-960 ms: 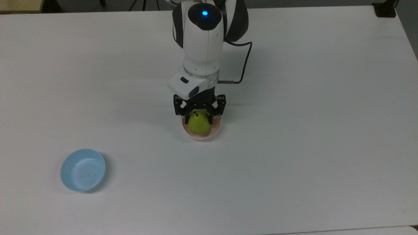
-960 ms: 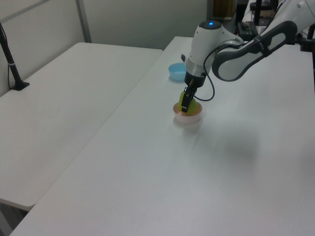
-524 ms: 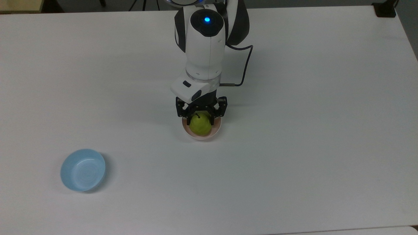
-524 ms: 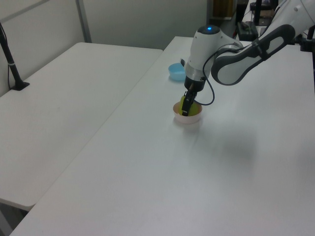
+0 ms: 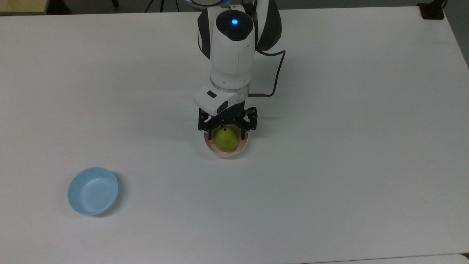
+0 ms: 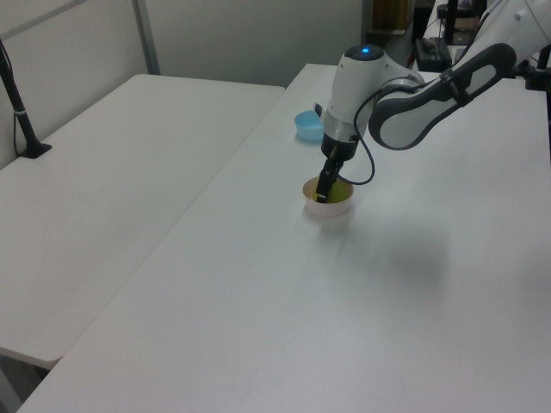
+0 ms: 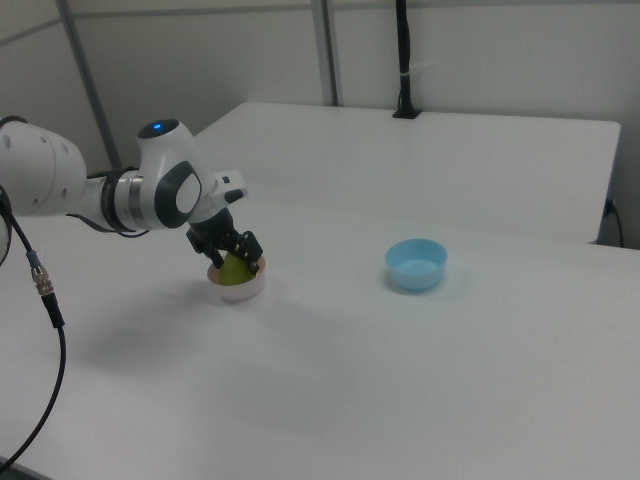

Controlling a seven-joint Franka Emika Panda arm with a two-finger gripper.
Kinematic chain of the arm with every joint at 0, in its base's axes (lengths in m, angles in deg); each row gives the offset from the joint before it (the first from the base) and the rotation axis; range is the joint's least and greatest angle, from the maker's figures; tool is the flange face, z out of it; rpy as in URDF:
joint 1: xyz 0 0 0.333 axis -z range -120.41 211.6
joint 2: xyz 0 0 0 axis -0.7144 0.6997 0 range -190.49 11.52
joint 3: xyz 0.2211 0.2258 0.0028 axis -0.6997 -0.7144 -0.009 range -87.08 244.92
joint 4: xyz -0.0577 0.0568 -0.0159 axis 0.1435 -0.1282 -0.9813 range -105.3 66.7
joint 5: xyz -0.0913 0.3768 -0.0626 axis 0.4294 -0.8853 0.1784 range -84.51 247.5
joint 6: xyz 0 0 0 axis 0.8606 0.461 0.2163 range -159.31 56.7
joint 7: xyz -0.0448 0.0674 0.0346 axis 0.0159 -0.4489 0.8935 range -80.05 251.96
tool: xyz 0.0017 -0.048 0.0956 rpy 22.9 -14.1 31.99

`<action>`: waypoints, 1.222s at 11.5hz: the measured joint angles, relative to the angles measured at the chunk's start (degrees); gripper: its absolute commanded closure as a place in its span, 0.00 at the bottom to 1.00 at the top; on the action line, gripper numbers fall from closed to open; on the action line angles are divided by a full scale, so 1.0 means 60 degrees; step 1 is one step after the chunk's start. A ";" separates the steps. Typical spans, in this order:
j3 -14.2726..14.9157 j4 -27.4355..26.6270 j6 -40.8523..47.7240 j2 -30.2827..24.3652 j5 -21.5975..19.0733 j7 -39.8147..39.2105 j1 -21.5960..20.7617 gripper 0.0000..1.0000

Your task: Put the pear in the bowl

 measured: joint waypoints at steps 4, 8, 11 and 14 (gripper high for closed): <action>0.0000 0.0423 0.1128 -0.0720 0.0000 0.0014 -0.0001 0.00; 0.0144 0.0927 0.3230 -0.1923 0.0000 0.0021 0.0063 0.00; 0.0216 0.0970 0.4766 -0.2987 0.0000 0.0022 0.0422 0.00; 0.0223 0.0961 0.6055 -0.3655 -0.0001 0.0021 0.0610 0.00</action>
